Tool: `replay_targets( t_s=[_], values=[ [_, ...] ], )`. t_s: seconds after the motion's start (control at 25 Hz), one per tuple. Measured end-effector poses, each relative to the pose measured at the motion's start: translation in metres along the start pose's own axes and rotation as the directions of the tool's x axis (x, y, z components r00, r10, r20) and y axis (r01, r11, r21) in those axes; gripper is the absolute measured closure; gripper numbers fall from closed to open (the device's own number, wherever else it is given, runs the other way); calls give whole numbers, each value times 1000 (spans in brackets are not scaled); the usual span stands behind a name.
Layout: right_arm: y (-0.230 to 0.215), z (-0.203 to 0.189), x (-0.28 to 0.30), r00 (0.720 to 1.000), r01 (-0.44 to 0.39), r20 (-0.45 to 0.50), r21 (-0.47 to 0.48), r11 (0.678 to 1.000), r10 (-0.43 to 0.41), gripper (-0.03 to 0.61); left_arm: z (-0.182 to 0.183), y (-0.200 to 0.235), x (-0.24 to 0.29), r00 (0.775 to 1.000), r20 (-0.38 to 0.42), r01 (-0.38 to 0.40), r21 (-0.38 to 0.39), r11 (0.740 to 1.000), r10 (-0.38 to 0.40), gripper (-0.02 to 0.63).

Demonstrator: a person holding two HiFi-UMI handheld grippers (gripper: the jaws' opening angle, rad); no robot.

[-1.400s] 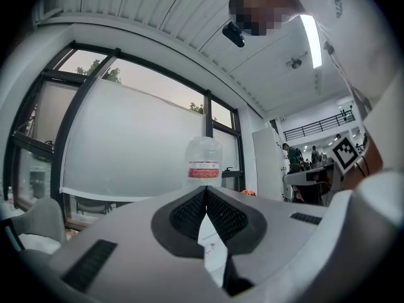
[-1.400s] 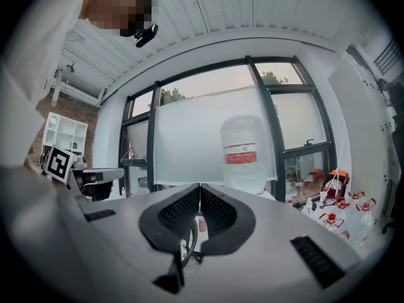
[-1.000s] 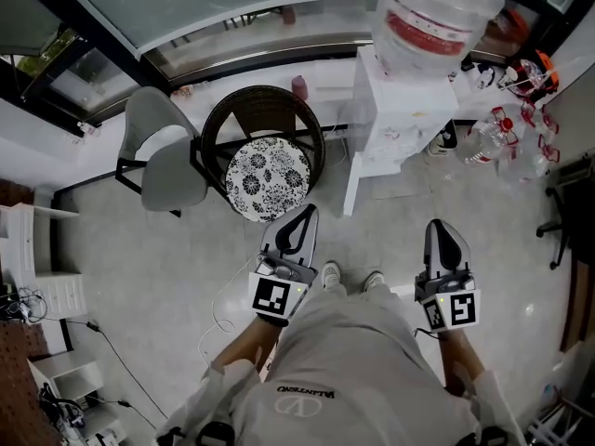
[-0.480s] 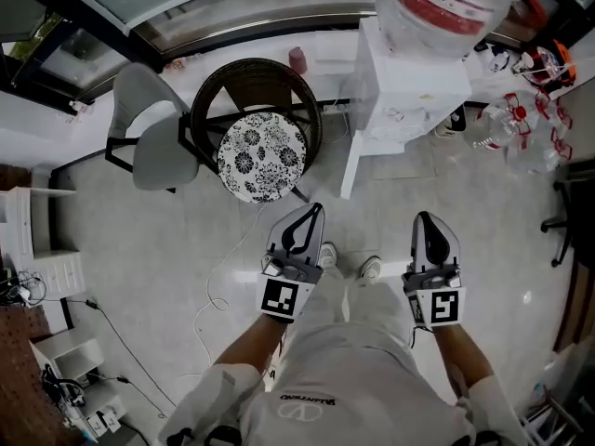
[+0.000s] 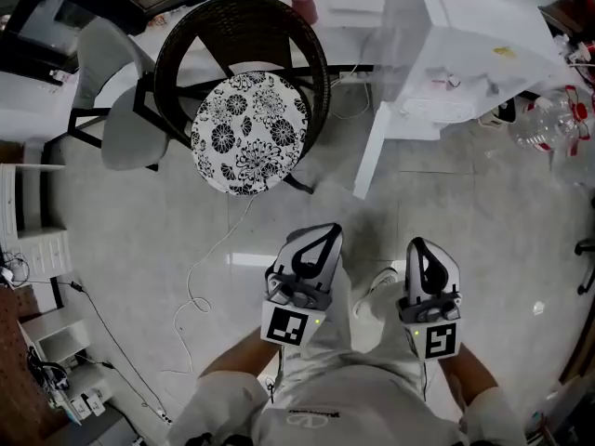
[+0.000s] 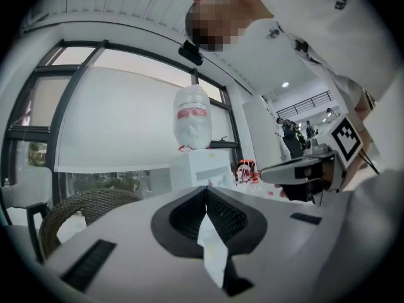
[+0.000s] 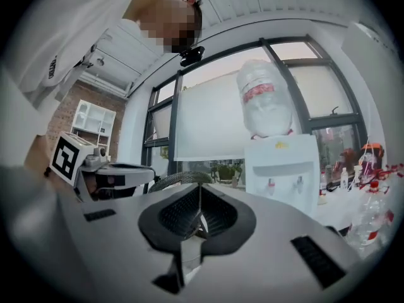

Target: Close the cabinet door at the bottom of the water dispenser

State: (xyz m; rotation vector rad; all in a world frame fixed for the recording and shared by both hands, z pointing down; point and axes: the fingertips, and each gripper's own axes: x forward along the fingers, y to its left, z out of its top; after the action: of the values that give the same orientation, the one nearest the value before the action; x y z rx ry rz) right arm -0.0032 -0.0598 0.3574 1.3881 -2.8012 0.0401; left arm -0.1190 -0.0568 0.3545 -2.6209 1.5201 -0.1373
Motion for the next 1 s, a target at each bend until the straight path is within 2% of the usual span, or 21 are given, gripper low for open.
replay_targets(
  t_s=[0.24,0.4,0.52,0.6,0.72,0.8,1.0],
  values=[
    [-6,-131,25,999,-30,17,11,999,29,560,-120,-10,13,1000,3,21,21,1000,-21,607],
    [-14,-201,36,999,-26,26,26,999,25,560,-169,-13,28,997,21,73,7,997,-73,607],
    [-17,-243,39,999,-32,28,19,999,32,560,-190,-18,38,996,31,85,-25,996,-84,606],
    [-20,-266,40,999,-29,30,29,999,28,560,-211,-28,41,998,14,58,-33,998,-57,606],
    [-26,-281,39,997,-44,58,53,998,41,560,-261,-41,40,997,-69,-20,-57,998,16,606],
    [-30,-291,37,998,-54,42,43,998,52,560,-287,-43,39,991,-118,-74,-66,995,66,598],
    [-35,-315,32,997,-75,-18,70,995,77,560,-341,-62,42,968,-221,-147,-135,980,115,519]
  ],
)
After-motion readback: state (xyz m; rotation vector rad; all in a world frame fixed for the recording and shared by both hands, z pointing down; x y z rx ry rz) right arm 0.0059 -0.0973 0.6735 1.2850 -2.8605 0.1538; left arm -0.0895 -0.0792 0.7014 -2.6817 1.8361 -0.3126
